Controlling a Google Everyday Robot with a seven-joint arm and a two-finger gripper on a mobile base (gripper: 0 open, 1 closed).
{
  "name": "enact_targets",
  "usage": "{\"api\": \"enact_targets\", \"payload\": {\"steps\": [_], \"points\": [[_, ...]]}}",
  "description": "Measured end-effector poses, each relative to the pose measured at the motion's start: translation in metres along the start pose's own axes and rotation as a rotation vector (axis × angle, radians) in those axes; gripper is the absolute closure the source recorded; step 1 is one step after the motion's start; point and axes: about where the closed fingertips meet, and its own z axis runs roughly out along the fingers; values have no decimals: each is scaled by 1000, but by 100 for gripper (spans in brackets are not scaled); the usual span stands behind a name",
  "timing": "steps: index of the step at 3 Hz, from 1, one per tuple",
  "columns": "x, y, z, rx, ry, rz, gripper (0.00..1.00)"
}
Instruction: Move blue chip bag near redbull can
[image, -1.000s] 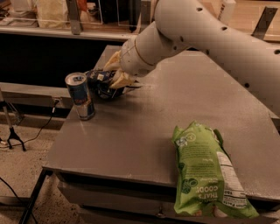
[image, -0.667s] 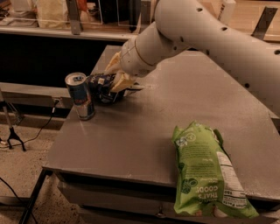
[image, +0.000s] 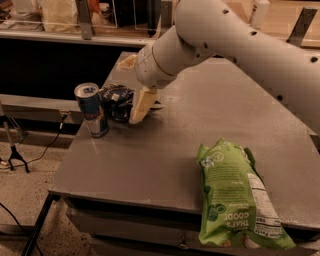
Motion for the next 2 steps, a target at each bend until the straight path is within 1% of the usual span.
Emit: {"api": "enact_targets", "payload": {"steps": [1,2], "points": [[0,0,0,0,0,0,0],[8,11,-22,19,11,26,0]]}}
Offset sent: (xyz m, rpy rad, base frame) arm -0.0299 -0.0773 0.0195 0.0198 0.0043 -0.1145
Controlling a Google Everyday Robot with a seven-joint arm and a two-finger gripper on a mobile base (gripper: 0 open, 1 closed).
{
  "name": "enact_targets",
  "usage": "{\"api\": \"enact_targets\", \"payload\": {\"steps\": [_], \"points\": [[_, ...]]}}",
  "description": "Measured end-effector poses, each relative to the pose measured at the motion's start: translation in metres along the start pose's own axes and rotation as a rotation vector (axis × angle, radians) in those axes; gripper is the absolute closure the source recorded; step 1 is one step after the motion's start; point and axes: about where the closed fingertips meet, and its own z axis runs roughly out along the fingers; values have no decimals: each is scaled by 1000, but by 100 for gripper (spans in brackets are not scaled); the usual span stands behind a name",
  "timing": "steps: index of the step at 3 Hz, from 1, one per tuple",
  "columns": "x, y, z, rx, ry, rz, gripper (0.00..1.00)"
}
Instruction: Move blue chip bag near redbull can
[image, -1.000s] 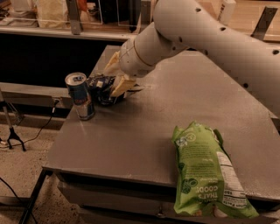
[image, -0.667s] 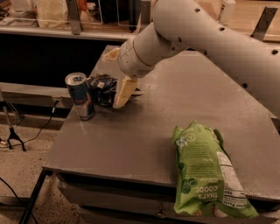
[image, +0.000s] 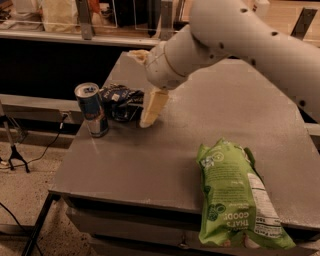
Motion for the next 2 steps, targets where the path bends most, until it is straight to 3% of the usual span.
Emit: {"api": "enact_targets", "payload": {"steps": [1,2], "points": [[10,5,-32,22,14,14,0],[9,-16,-88,91,31,5,0]]}}
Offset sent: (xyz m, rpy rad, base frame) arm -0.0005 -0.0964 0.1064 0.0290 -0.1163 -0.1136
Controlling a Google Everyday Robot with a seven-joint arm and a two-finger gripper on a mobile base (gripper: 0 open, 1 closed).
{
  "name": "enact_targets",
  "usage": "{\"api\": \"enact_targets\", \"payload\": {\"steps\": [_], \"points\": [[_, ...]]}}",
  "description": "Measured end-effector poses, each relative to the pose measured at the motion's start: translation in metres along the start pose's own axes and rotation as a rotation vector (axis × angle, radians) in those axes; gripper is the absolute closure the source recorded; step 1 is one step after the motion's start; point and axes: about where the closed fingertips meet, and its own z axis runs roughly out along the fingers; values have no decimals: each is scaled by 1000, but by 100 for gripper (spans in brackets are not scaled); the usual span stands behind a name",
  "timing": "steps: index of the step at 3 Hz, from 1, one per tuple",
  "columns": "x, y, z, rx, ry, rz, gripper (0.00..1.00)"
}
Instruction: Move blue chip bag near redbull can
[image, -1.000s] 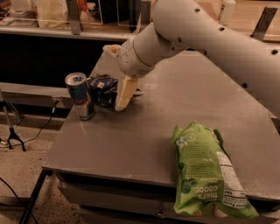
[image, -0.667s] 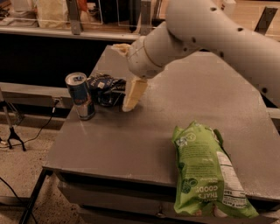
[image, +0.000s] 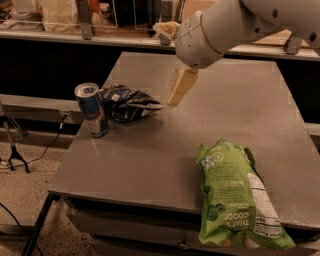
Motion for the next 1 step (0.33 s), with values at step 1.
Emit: {"api": "enact_targets", "payload": {"steps": [1], "points": [[0,0,0,0,0,0,0]]}}
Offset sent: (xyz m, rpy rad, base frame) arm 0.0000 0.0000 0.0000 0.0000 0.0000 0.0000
